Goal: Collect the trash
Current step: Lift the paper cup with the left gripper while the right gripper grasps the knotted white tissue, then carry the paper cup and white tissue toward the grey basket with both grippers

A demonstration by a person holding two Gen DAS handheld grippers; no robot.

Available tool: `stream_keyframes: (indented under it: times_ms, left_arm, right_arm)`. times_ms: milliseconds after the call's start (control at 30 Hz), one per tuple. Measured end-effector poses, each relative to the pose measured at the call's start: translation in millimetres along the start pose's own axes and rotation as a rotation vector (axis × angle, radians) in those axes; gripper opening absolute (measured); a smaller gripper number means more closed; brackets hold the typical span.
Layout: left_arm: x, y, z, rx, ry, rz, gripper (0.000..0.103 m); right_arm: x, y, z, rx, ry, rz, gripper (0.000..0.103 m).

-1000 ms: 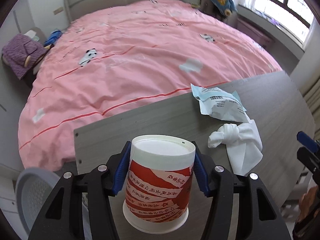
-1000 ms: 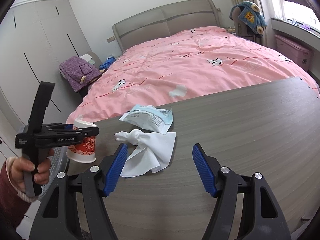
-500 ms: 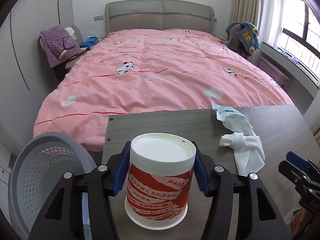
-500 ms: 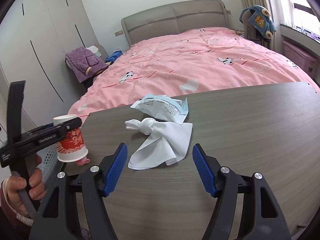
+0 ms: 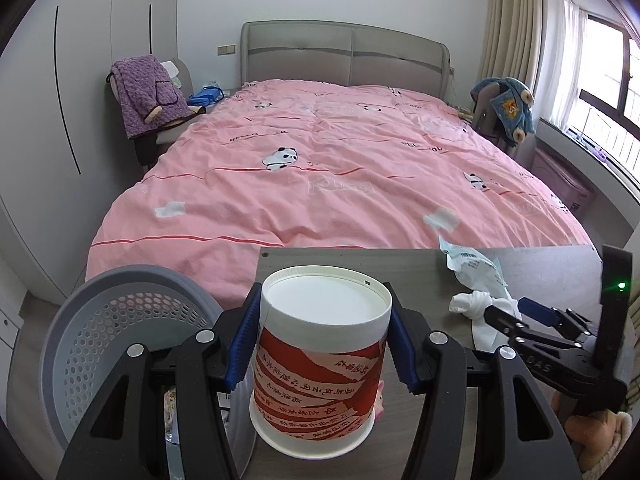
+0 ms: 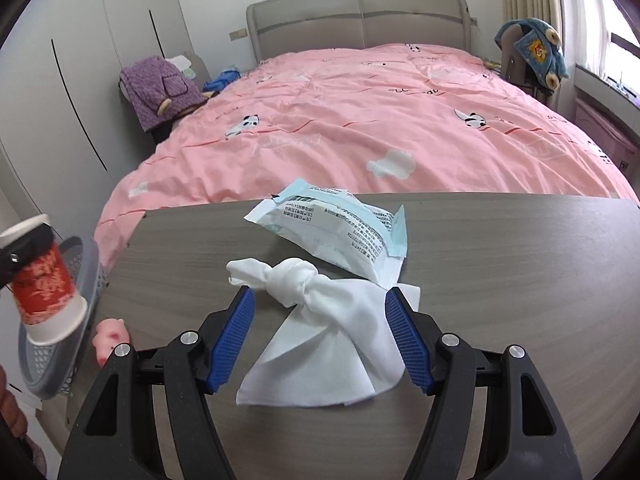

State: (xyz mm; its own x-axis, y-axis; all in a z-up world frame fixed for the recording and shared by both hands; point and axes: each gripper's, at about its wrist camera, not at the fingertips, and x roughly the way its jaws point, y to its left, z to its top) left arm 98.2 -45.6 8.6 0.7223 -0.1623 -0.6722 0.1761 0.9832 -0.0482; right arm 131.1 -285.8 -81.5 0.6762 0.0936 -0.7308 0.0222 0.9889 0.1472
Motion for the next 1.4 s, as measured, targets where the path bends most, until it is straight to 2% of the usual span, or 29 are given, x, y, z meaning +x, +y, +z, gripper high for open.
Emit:
stream_keyframes:
  times_ms: [133, 200, 267, 367, 467, 733, 967, 1167, 1400]
  left_arm:
    - [-4.7, 5.0, 1.2, -0.013, -0.009, 0.003, 0.055]
    - [-6.6, 7.1, 1.0, -0.018, -0.013, 0.006, 0.055]
    - [-9.2, 9.8, -0.5, -0.027, -0.014, 0.011, 0.055]
    - [-11.5, 12.9, -3.5, -0.036, -0.010, 0.019, 0.056]
    - [-13.2, 16.1, -7.4, -0.049, -0.001, 0.030, 0.056]
    - [-16.4, 20.3, -19.4, -0.056, 0.022, 0.040, 0.056]
    - [-29.2, 27.1, -31.5, -0.057, 0.011, 0.056, 0.056]
    - [-40.7, 44.1, -44.6, -0.071, 0.007, 0.088, 0.056]
    - [-56.7, 73.8, -62.6, -0.104, 0.005, 0.149, 0.055]
  right_arm:
    - [12.5, 6.0, 2.2, -0.023, 0.027, -0.030, 0.066]
    - [18.0, 9.1, 2.3, -0.033, 0.040, -0.038, 0.061]
    - [21.7, 12.4, 0.6, -0.046, 0.049, -0.049, 0.054]
    - [24.5, 14.3, -2.8, -0.056, 0.060, -0.046, 0.032]
    - [22.9, 16.0, -6.4, -0.061, 0.056, -0.045, 0.020]
    - [0.3, 14.8, -16.6, -0.031, 0.021, -0.022, 0.017]
    - [-32.1, 24.0, -26.5, -0.019, -0.021, 0.002, 0.017]
    - [-52.3, 46.8, -33.3, -0.037, -0.048, 0.041, 0.017]
    - [-68.3, 91.8, -36.1, -0.097, -0.084, 0.117, 0.017]
